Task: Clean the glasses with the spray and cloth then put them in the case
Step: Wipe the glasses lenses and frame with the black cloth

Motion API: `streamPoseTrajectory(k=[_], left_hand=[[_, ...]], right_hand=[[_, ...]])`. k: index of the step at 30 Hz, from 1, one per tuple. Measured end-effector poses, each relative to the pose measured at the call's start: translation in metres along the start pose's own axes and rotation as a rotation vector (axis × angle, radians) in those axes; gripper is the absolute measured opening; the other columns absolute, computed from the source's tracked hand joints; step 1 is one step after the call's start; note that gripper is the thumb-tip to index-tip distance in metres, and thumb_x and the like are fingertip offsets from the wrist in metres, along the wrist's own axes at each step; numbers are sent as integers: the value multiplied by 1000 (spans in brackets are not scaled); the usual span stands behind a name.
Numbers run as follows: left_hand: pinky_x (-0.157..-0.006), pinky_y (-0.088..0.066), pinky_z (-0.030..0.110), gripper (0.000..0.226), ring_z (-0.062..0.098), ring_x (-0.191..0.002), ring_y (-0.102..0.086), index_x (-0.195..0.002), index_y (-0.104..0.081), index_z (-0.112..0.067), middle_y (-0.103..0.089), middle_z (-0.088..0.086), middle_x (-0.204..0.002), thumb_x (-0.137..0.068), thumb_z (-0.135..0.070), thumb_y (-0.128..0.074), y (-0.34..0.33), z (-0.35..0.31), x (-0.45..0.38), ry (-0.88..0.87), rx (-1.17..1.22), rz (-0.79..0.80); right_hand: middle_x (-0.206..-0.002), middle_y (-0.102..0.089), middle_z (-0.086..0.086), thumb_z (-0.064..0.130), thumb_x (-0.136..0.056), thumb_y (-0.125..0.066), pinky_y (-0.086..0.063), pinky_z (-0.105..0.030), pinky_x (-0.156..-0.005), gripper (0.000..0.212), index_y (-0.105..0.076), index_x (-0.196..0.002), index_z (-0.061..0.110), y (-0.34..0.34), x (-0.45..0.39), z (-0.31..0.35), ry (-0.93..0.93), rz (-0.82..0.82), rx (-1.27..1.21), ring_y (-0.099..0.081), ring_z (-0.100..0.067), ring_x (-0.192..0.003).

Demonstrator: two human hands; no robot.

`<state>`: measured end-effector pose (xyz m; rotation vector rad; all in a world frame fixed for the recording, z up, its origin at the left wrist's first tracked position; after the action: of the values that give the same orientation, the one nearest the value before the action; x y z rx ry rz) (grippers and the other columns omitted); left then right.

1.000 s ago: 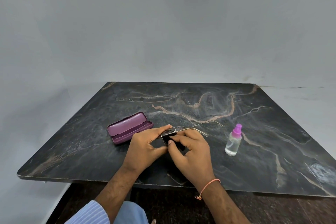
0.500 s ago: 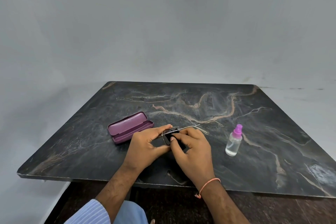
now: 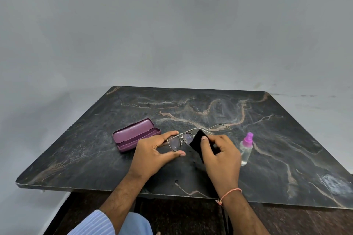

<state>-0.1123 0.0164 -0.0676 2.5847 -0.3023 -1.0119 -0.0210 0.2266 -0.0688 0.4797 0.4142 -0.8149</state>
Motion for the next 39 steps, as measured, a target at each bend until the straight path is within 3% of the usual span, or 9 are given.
streamPoseTrajectory(k=[4,7,12,16,19,21,26,32,39], left_hand=[[-101,-56,12,69,-9,-113,-75,-131,-77,-24,-77,-24,-118,-67,-35,-102,1,-4,0,-14,2,-7],[-102,-58,16,69,-6,-113,-76,-132,-75,-28,-79,-22,-119,-68,-33,-102,2,-6,0,-19,17,-9],[-101,-59,17,67,-4,-112,-77,-130,-79,-22,-81,-17,-118,-69,-29,-103,3,-4,1,-11,33,-17],[-101,-59,17,66,-3,-112,-78,-131,-79,-21,-83,-15,-117,-70,-28,-102,0,-2,1,-2,23,14],[-101,-60,19,66,-3,-112,-77,-132,-78,-20,-82,-15,-119,-71,-30,-101,-2,-1,1,-4,14,34],[-100,-60,18,65,-4,-111,-77,-131,-78,-23,-81,-18,-118,-71,-30,-102,-3,-1,0,-3,4,46],[-101,-60,19,61,-5,-110,-77,-131,-79,-26,-83,-19,-116,-74,-29,-101,-7,-1,0,20,-10,92],[-101,-60,19,63,-2,-114,-77,-129,-74,-36,-80,-28,-115,-72,-31,-100,-7,2,-1,44,47,85],[-101,-59,16,65,-4,-114,-76,-129,-71,-46,-76,-38,-118,-73,-29,-101,-7,-1,-1,27,25,94]], right_hand=[[-65,-49,14,33,-95,-73,-30,-22,-55,23,-74,-74,24,-7,-13,1,71,63,369,-52,-6,-60],[-68,-50,14,35,-95,-73,-33,-27,-59,20,-77,-79,23,-13,-22,5,116,75,473,-62,-15,-66],[-86,-70,10,43,-97,-66,-52,-31,-68,21,-82,-101,29,-32,-14,-2,207,228,422,-67,-12,-84],[-95,-71,16,49,-96,-50,-54,-30,-79,39,-81,-115,33,-42,-12,-8,205,337,372,-65,-9,-96],[-93,-68,23,39,-97,-58,-54,-31,-80,31,-81,-116,31,-46,-10,-7,203,437,194,-65,-7,-92],[-88,-64,24,37,-97,-60,-53,-30,-78,29,-81,-115,32,-46,-9,-6,216,444,179,-64,-6,-89],[-89,-64,18,43,-96,-54,-44,-26,-71,31,-81,-111,36,-47,-16,-21,134,397,437,-65,-9,-96],[-87,-62,16,40,-96,-61,-51,-28,-78,33,-81,-121,33,-51,-11,-12,177,497,250,-62,-4,-89],[-87,-61,18,37,-97,-61,-50,-28,-77,29,-82,-116,33,-50,-14,-12,179,442,339,-62,-5,-92]])
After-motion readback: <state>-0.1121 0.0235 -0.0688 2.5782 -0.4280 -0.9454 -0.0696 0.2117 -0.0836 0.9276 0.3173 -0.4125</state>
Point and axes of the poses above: each hand's wrist, its own x-axis away from the middle knuckle, its own y-axis out of the back of the hand, z = x × y, the point moved 7 cm from there along -x, towards the middle knuckle
